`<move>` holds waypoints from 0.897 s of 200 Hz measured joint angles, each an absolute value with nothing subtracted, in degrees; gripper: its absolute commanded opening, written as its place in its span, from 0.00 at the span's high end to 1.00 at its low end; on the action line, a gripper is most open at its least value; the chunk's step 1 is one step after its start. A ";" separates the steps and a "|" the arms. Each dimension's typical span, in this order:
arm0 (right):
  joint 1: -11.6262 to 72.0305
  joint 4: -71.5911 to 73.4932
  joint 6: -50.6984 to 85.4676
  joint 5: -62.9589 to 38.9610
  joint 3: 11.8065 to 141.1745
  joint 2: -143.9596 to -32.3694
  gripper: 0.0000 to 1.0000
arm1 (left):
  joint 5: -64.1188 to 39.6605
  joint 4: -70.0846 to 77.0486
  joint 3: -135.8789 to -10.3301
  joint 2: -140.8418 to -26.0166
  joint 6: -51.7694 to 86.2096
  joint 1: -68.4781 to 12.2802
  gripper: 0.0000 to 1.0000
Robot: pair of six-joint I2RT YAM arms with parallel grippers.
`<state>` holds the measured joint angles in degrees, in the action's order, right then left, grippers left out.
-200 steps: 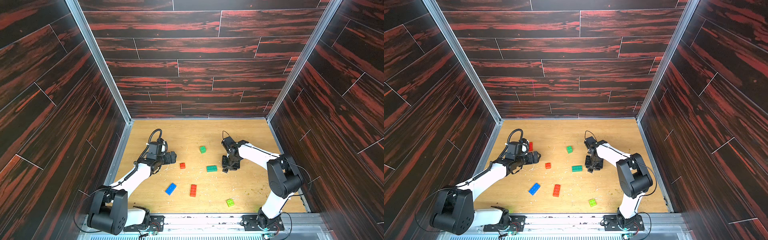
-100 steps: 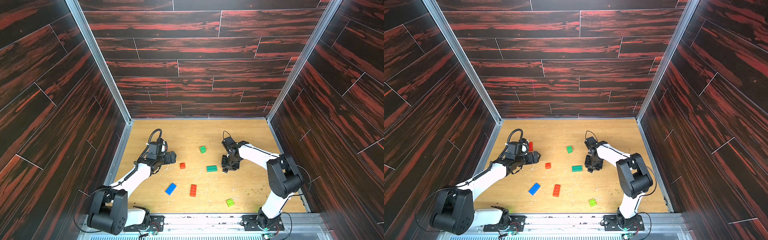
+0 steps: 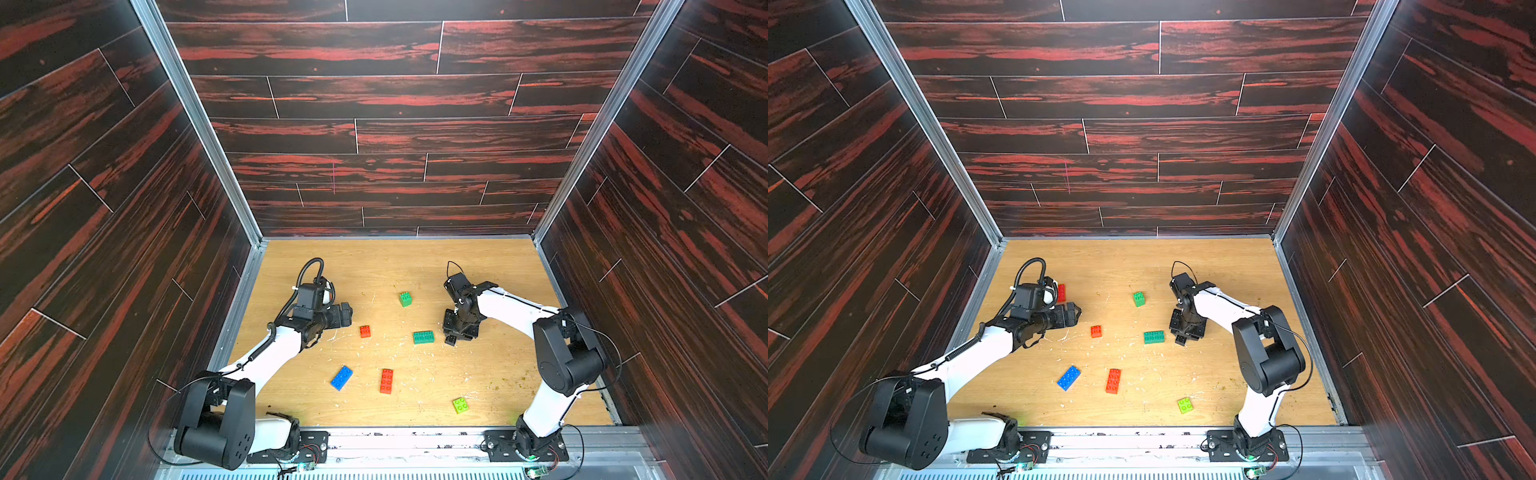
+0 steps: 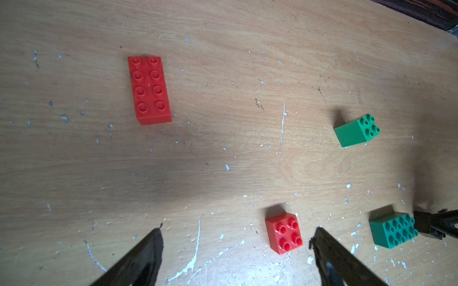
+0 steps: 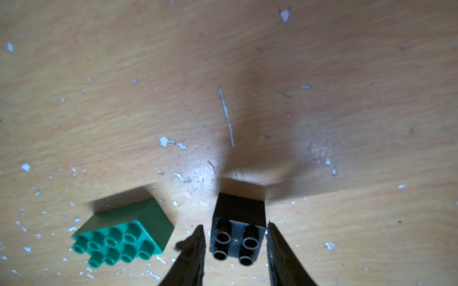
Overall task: Assemble a carrot with lego
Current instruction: Pick up the lego brick from the center of the board.
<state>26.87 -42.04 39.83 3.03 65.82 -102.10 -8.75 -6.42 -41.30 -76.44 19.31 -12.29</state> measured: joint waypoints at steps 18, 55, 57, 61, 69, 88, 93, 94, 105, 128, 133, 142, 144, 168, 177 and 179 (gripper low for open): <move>26.87 -41.95 39.86 3.03 65.82 -102.10 0.59 | -8.75 -6.42 -41.30 -76.44 19.31 -12.29 0.05; 26.87 -41.54 39.86 3.01 65.34 -102.13 0.59 | -8.75 -6.42 -41.30 -76.44 19.31 -12.29 0.05; 26.87 -41.52 39.83 3.01 65.28 -102.13 0.59 | -8.78 -6.42 -41.30 -76.44 19.31 -12.29 0.05; 26.87 -41.54 39.86 3.01 65.19 -102.17 0.59 | -8.75 -6.42 -41.30 -76.44 19.31 -12.29 0.05; 26.87 -41.54 39.83 3.01 65.08 -102.24 0.59 | -8.75 -6.42 -41.30 -76.44 19.31 -12.29 0.05; 26.87 -41.45 39.79 3.03 64.82 -102.37 0.59 | -8.78 -6.42 -41.30 -76.44 19.31 -12.29 0.05; 26.87 -41.41 39.77 3.05 64.69 -102.37 0.59 | -8.75 -6.42 -41.30 -76.44 19.31 -12.29 0.05; 26.87 -41.41 39.77 3.05 64.66 -102.37 0.59 | -8.78 -6.42 -41.30 -76.44 19.31 -12.29 0.05; 26.87 -41.30 39.75 3.14 64.38 -102.37 0.60 | -8.75 -6.42 -41.30 -76.44 19.31 -12.29 0.05; 26.87 -41.12 39.42 3.31 64.31 -102.37 0.60 | -8.75 -6.39 -41.25 -76.44 19.31 -12.29 0.05; 26.87 -41.08 39.35 3.36 64.31 -102.37 0.61 | -8.75 -6.42 -41.23 -76.44 19.31 -12.29 0.05; 26.87 -41.04 39.18 3.49 64.31 -102.43 0.62 | -8.75 -6.39 -41.21 -76.44 19.31 -12.29 0.05; 26.87 -41.04 39.07 3.51 64.31 -102.43 0.62 | -8.75 -6.42 -41.21 -76.44 19.31 -12.29 0.05; 26.87 -40.95 38.59 3.73 64.31 -102.54 0.64 | -8.75 -6.39 -41.19 -76.44 19.31 -12.29 0.05; 26.87 -40.93 38.39 3.84 64.31 -102.56 0.64 | -8.75 -6.39 -41.19 -76.44 19.31 -12.29 0.05; 26.87 -40.93 38.33 3.86 64.31 -102.56 0.64 | -8.75 -6.42 -41.19 -76.44 19.31 -12.29 0.05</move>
<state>26.87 -40.93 38.33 3.86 64.31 -102.56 -8.75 -6.42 -41.19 -76.44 19.31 -12.29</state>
